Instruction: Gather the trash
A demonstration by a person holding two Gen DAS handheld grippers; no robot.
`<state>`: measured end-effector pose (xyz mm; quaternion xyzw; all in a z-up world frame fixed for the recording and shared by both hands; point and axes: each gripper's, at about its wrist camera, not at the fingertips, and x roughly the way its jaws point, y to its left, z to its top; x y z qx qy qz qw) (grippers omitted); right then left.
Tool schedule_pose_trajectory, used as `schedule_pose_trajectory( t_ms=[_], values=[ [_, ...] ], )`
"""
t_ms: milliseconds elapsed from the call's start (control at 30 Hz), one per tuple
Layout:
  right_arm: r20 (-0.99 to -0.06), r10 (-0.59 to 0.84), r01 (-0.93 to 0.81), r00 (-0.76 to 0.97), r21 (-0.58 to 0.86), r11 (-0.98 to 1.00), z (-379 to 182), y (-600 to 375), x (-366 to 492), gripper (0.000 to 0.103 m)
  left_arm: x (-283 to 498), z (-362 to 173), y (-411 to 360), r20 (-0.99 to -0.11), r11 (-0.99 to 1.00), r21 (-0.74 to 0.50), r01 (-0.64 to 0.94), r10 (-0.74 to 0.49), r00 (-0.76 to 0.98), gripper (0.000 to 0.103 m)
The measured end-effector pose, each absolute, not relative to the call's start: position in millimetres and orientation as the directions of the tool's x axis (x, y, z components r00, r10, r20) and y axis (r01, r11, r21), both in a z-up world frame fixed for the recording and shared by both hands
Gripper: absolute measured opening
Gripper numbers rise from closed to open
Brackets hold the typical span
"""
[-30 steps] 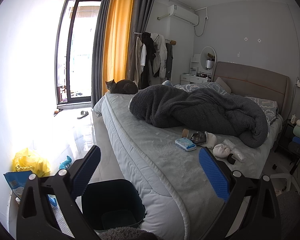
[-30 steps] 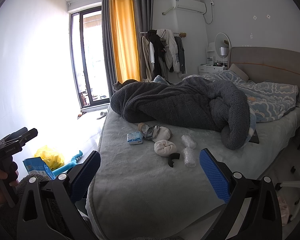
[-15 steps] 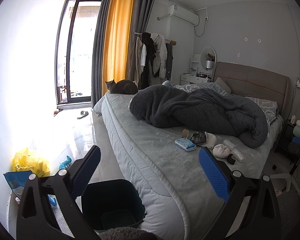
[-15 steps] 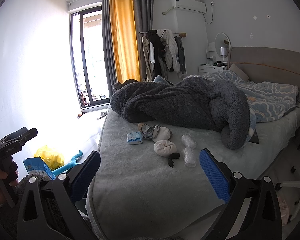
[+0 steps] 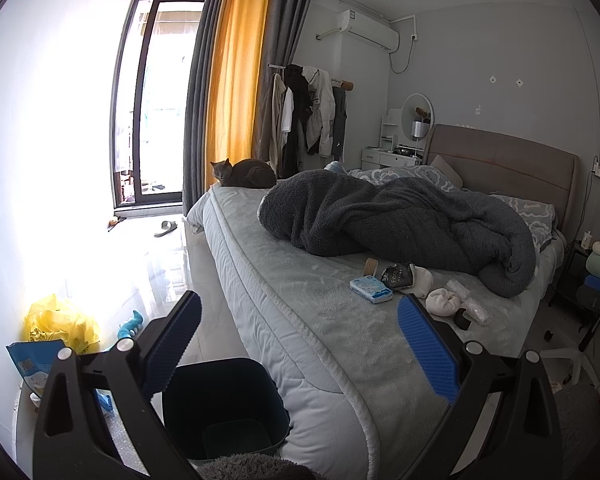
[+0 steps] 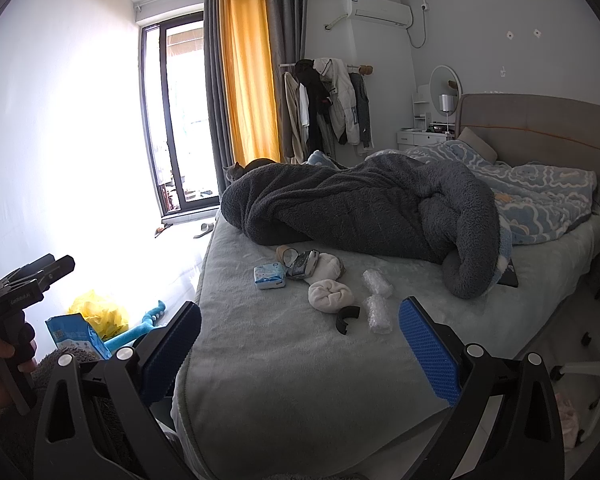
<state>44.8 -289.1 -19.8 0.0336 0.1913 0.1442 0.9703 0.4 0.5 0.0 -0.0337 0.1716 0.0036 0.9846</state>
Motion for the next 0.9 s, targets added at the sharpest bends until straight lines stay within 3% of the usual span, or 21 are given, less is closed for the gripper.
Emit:
schedule_pose_trajectory(
  t_ms=[233, 433, 900],
  values=[
    [-0.389, 0.295, -0.271, 0.873, 0.116, 0.956, -20, -289, 47, 0.1, 1, 2, 2, -0.344, 0.997, -0.076, -0.016, -0.012, 0.939, 0.1],
    [-0.443, 0.266, -0.283, 0.856, 0.029, 0.959, -15, -279, 55, 0.1, 4, 8, 2, -0.334, 0.998, -0.056, 0.0, -0.019, 0.942, 0.1],
    [-0.502, 0.253, -0.261, 0.827, 0.057, 0.964, -45, -286, 123, 0.1, 56, -12, -15, -0.39, 0.978, -0.123, 0.166, -0.202, 0.898, 0.1]
  ],
)
